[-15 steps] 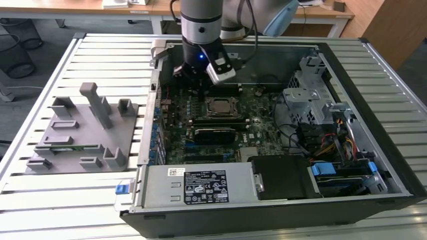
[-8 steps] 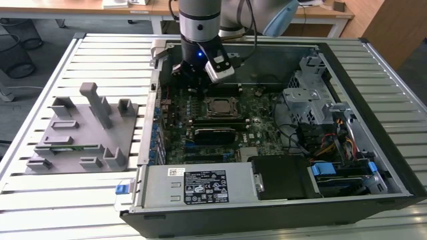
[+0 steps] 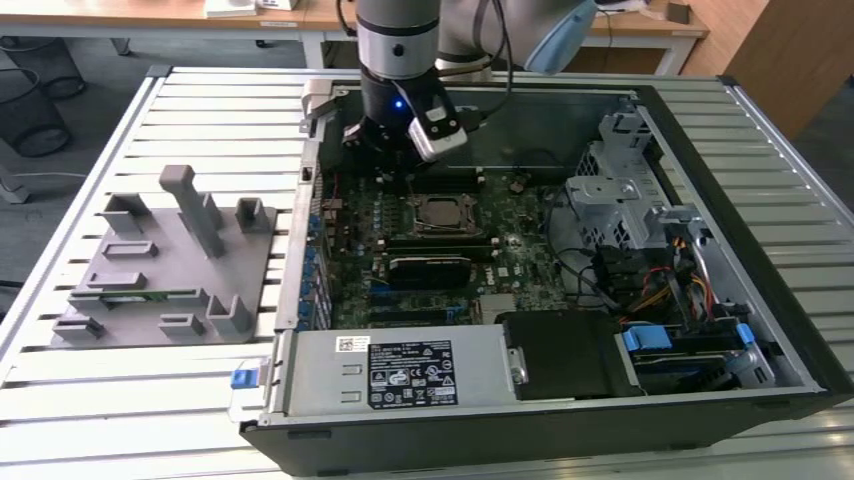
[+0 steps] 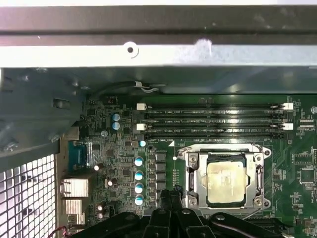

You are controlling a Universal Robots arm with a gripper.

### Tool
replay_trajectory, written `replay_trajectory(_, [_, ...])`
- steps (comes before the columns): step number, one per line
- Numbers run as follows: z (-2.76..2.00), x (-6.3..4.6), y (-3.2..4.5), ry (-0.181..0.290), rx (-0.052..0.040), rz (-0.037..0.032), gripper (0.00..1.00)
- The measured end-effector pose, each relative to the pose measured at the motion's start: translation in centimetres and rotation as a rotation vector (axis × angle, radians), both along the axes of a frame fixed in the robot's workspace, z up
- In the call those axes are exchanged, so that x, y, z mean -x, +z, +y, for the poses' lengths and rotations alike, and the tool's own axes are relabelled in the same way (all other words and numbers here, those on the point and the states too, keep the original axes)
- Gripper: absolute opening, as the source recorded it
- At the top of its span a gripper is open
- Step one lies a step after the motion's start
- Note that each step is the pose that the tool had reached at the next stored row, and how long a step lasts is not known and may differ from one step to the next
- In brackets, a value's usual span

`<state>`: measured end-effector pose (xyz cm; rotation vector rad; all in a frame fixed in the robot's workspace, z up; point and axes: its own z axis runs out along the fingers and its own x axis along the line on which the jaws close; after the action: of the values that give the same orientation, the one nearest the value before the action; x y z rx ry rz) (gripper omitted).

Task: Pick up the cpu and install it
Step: 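Install the first cpu locking lever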

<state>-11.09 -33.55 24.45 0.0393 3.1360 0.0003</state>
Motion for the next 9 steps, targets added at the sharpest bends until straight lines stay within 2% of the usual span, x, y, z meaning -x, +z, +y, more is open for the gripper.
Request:
replay_trajectory(6, [0.34, 0.4, 0.01, 0.0, -0.0104, 0.0, 0.11])
replay_trajectory(9, [0.64, 0.46, 0.02, 0.0, -0.0121, -0.0001, 0.11])
